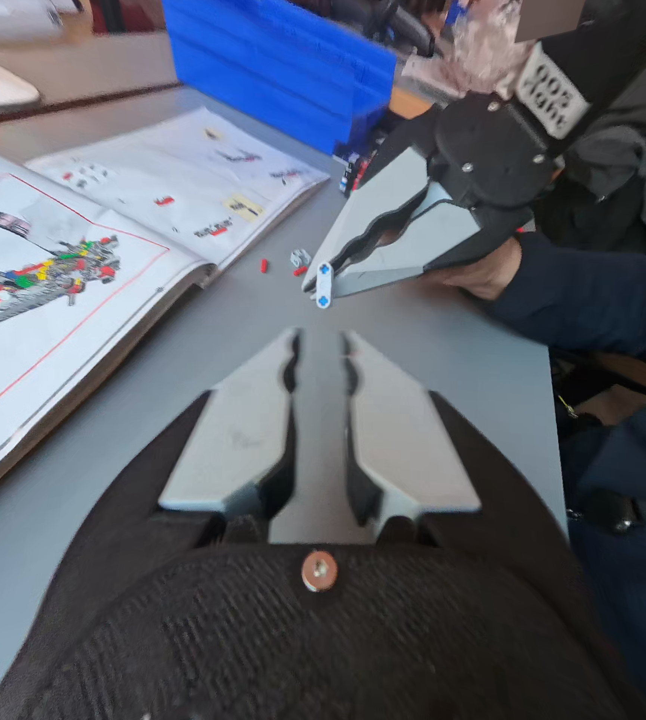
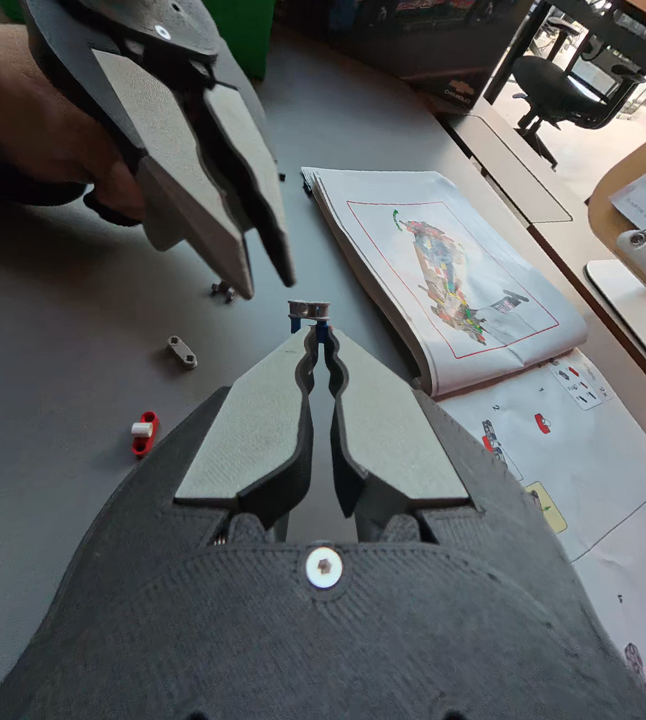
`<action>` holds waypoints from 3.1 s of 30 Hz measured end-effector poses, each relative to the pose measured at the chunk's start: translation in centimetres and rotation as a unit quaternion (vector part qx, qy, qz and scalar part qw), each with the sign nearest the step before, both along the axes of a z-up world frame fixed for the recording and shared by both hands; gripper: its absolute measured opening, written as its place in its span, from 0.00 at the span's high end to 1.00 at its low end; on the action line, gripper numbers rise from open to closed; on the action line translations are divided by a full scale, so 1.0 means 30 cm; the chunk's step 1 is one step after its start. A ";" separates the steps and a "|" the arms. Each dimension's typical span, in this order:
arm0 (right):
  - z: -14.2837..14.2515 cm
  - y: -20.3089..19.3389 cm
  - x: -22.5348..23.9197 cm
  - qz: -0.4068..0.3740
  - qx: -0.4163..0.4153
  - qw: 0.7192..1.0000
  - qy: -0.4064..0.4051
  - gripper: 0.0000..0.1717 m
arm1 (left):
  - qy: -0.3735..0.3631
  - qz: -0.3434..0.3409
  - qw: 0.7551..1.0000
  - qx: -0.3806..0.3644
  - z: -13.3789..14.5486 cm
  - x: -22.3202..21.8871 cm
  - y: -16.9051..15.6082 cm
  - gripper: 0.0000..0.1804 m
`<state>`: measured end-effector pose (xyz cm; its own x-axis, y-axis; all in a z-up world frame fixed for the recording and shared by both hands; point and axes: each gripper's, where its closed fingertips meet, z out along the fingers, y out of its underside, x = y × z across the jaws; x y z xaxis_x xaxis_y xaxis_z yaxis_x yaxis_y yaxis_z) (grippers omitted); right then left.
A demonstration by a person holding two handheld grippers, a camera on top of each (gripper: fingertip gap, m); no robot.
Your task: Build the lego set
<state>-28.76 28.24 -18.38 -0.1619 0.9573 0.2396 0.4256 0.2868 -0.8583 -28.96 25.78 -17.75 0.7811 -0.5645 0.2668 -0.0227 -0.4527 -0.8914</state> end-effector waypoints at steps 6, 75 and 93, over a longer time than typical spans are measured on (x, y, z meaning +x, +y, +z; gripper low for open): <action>-0.016 -0.051 -0.010 0.023 0.040 0.999 -0.006 1.00 | 0.012 -0.015 1.000 -0.004 -0.014 0.039 0.026 0.91; 0.057 -0.012 -0.144 -0.021 -0.156 0.982 0.104 1.00 | -0.217 0.101 0.968 0.068 0.106 -0.092 0.079 0.97; 0.048 0.004 -0.095 -0.015 -0.049 0.996 0.072 1.00 | -0.212 0.057 0.975 0.038 0.071 -0.023 0.089 0.97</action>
